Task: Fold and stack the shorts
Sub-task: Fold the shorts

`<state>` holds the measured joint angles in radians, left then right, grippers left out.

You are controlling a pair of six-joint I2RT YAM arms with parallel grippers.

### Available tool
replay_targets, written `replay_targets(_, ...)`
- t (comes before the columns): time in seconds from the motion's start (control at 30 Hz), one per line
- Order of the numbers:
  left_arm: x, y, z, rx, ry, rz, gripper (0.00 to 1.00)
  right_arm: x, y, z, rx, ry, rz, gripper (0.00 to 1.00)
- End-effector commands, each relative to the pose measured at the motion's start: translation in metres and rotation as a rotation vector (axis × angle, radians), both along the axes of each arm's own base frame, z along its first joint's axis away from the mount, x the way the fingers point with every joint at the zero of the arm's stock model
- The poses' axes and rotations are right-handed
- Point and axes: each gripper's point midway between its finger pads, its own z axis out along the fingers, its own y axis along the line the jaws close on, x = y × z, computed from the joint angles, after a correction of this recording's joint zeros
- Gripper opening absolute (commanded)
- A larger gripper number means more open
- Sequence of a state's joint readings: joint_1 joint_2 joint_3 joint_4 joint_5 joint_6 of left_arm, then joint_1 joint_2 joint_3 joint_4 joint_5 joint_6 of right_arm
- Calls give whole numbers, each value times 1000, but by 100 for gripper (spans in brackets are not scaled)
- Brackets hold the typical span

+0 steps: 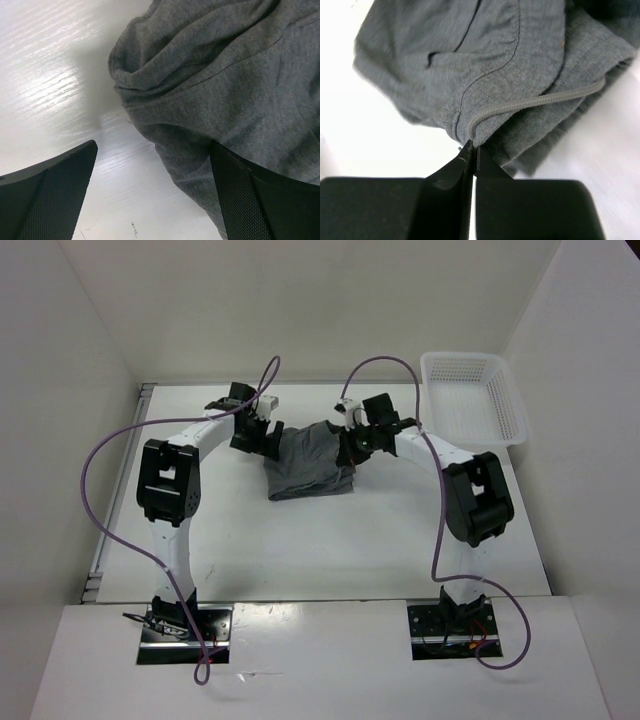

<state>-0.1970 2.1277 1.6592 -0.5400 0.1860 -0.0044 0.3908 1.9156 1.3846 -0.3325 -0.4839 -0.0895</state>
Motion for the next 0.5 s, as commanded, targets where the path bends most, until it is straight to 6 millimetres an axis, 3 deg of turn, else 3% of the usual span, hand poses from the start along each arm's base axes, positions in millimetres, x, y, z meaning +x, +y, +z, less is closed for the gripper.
replay_targets(0.0,11,-3,13,-15,-38,-7,100,-26,-16,39,26,-34,79,0)
replay_targets(0.17,10,-3,6,-11,-18,-7,100,-60,-20,2,40,96,82,0)
replay_targets(0.33,7,-2,-6,-5,13,-6,100,-78,-37,-39,-41,153,63,2)
replay_targets(0.43,9,-2,-8,-4,15,-6,100,-83,-37,-46,-37,174,70,10)
replay_targets(0.47,9,-2,-8,-4,15,-6,100,-83,-37,-46,-37,174,70,21)
